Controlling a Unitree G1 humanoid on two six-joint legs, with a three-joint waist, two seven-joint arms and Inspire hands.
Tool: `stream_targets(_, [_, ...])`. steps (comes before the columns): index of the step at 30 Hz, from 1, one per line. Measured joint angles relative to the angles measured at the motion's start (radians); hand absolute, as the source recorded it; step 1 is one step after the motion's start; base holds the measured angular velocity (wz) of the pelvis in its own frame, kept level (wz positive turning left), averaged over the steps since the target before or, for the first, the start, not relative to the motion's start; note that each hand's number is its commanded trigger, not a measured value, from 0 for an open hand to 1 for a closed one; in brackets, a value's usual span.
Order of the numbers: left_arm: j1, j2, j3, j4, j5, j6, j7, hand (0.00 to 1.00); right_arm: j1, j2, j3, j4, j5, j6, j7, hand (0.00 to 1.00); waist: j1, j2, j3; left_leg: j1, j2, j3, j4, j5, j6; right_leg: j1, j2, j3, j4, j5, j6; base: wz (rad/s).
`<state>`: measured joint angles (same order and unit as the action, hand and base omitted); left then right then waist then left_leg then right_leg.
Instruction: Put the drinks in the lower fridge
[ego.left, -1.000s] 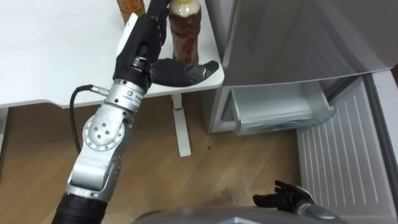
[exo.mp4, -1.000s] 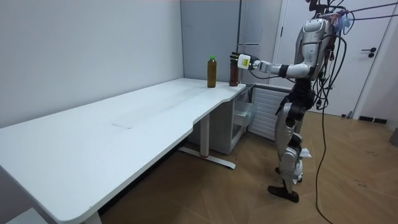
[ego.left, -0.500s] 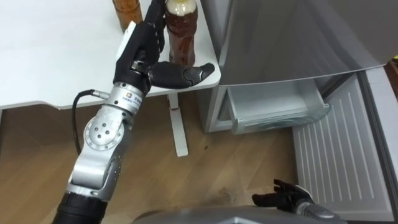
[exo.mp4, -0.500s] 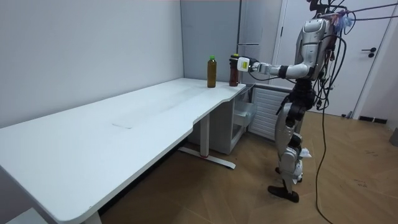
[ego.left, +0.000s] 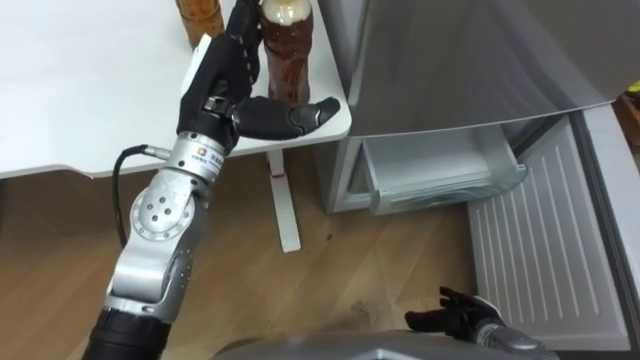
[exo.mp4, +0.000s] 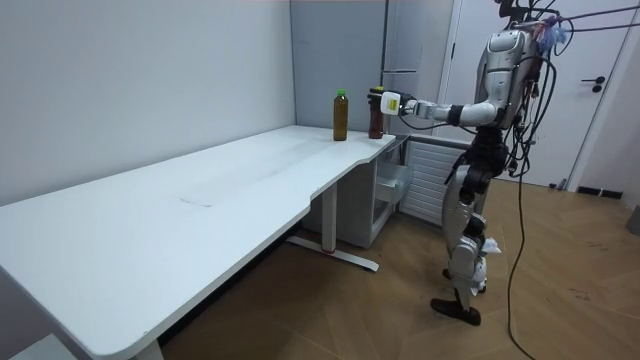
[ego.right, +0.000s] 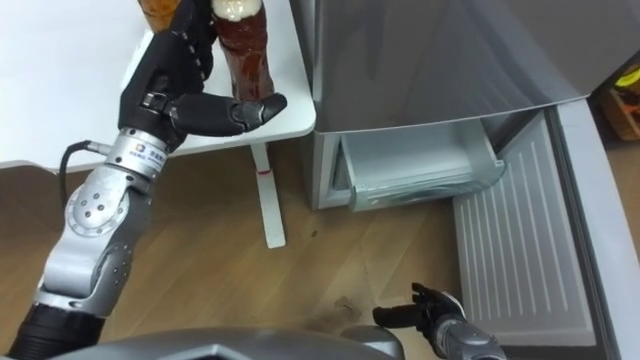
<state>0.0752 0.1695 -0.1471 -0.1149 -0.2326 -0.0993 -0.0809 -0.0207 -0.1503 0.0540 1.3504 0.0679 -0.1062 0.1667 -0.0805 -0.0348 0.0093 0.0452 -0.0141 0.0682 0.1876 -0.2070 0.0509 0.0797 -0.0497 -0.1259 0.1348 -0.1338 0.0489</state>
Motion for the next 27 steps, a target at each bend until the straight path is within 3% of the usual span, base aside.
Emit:
stream_targets(7, [-0.025, -0.012, 0.057, 0.000, -0.001, 0.025, 0.005, 0.00, 0.002, -0.003, -0.025, 0.000, -0.001, 0.014, 0.013, 0.00, -0.003, 0.011, 0.0006, 0.005, 0.001, 0.008, 0.001, -0.001, -0.004, 0.001, 0.006, 0.011, 0.000, 0.001, -0.002, -0.02])
stream_targets(14, [-0.122, -0.013, 0.100, 0.079, -0.030, 0.032, 0.051, 0.00, 0.000, -0.006, -0.055, 0.003, 0.003, 0.021, 0.018, 0.00, -0.034, 0.036, 0.0017, 0.036, 0.002, 0.012, -0.020, -0.001, -0.004, 0.025, 0.008, 0.028, -0.001, 0.001, -0.002, -0.04])
stream_targets(18, [-0.145, -0.012, 0.101, 0.140, -0.037, 0.032, 0.071, 0.00, 0.001, -0.006, -0.057, 0.004, 0.013, 0.021, 0.009, 0.00, -0.053, 0.039, 0.0019, 0.034, 0.002, 0.012, -0.019, 0.001, -0.007, 0.020, 0.009, 0.030, -0.001, 0.002, -0.003, -0.01])
stream_targets(27, [-0.172, -0.012, 0.118, 0.188, -0.038, 0.035, 0.095, 0.00, 0.003, -0.005, -0.078, 0.003, 0.013, 0.039, 0.005, 0.00, -0.055, 0.039, 0.0017, 0.037, 0.002, 0.015, -0.019, 0.002, -0.008, 0.014, 0.012, 0.043, 0.000, 0.002, -0.003, -0.02])
